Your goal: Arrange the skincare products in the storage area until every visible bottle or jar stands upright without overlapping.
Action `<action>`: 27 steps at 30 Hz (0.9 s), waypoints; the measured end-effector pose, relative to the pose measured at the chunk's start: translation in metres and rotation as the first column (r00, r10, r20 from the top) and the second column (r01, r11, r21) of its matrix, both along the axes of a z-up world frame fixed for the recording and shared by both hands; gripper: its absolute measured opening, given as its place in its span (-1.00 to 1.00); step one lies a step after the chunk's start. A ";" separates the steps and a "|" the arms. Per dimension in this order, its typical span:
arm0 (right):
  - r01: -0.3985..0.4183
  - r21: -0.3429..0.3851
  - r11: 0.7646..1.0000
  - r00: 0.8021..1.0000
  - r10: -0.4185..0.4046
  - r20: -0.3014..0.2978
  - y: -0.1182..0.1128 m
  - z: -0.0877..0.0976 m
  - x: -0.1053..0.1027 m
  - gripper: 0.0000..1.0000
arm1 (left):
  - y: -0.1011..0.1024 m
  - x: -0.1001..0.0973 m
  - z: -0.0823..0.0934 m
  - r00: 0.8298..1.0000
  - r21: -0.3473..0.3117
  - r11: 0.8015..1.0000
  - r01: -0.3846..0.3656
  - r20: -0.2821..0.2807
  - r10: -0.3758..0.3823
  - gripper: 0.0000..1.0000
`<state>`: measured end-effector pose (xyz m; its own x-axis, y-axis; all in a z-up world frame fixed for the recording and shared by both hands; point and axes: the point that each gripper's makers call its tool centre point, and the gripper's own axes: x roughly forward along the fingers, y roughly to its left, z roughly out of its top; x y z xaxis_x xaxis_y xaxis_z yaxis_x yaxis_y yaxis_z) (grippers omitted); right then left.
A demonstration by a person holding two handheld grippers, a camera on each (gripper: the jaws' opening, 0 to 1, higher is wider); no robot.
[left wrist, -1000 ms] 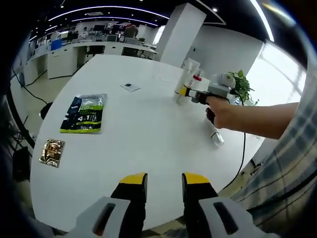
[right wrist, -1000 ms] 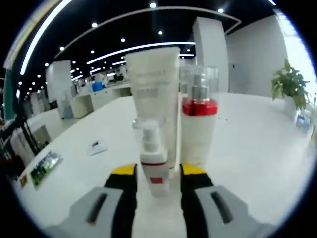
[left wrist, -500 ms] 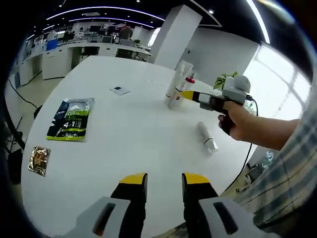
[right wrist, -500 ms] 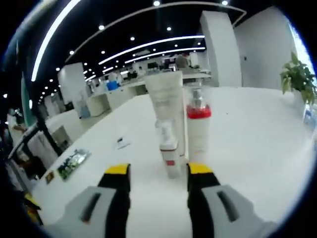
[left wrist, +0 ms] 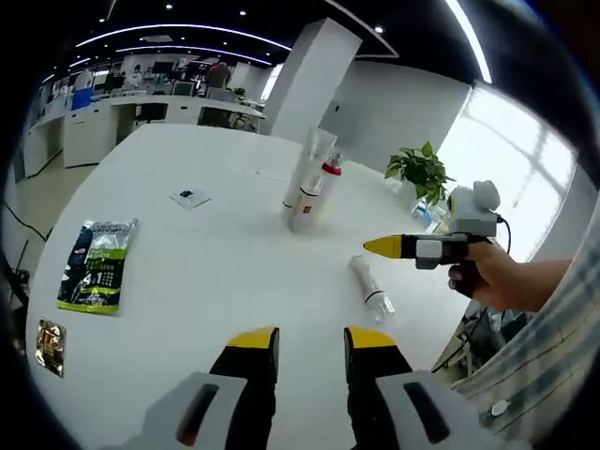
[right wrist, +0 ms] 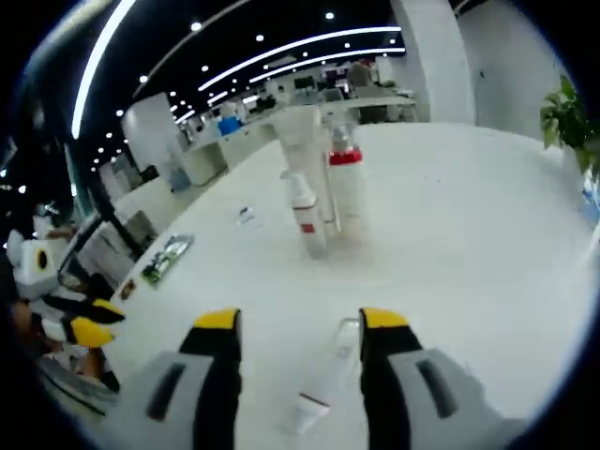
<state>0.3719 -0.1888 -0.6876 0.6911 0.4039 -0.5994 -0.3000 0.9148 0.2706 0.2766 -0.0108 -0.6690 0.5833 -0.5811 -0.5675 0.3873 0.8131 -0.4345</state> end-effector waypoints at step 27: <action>-0.078 -0.111 0.991 0.974 0.052 -0.222 -0.003 -0.065 -0.025 -0.57 | 0.014 0.004 0.013 0.998 0.021 0.999 -0.047 0.031 0.046 -0.44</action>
<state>0.3469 -0.1920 -0.7526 0.5134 0.3607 -0.7787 -0.3053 0.9248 0.2271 0.2808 0.0031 -0.6559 0.6270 -0.5403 -0.5612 0.3616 0.8399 -0.4047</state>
